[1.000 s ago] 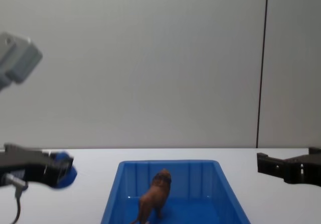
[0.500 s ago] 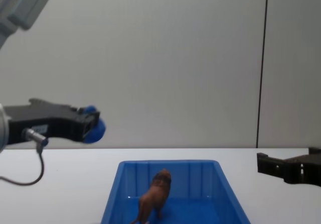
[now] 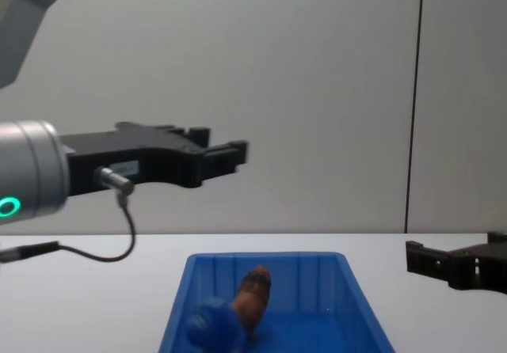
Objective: Pick up the two dolls from the table and place them into the box.
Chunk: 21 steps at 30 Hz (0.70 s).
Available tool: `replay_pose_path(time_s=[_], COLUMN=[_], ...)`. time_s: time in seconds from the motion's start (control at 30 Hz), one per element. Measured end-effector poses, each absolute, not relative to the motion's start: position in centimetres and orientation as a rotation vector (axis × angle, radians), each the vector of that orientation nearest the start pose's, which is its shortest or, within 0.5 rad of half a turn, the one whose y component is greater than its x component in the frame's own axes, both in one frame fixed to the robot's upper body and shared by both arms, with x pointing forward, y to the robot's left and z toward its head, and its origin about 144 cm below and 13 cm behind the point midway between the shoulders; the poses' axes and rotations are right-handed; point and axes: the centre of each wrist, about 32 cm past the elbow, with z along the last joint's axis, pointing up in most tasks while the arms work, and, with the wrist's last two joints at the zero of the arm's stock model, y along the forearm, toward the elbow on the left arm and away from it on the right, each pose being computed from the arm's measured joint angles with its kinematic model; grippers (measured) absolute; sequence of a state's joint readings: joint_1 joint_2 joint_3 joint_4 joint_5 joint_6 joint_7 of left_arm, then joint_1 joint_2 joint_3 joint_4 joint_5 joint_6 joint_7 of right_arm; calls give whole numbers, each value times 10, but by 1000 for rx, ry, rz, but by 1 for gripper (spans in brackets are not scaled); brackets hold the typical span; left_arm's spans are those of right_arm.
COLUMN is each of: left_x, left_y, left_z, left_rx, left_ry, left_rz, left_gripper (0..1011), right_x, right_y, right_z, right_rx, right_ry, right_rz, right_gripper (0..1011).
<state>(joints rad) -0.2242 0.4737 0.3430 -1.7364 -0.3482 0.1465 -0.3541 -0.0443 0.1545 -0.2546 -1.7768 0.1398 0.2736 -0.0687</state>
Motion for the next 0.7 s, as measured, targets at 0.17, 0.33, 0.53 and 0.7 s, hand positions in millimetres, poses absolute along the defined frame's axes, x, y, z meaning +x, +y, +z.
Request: replay_pose_path(time_s=[0.17, 0.33, 0.53, 0.7], left_x=[494, 496, 498, 499], left_y=[235, 230, 225, 223], left_z=[1245, 1245, 1245, 1246], left_rx=[50, 23, 2, -10], left_ry=[-164, -159, -157, -156], left_rz=[802, 758, 726, 707], left_gripper=[668, 829, 992, 1003], right_x=[433, 433, 433, 433], right_y=[-182, -182, -182, -182], right_z=[1181, 1181, 1181, 1181], right_rx=[-134, -134, -134, -134], right_ry=[94, 94, 94, 94], right_rz=[-1356, -1356, -1356, -1356], right_gripper=[1001, 1001, 1001, 1001])
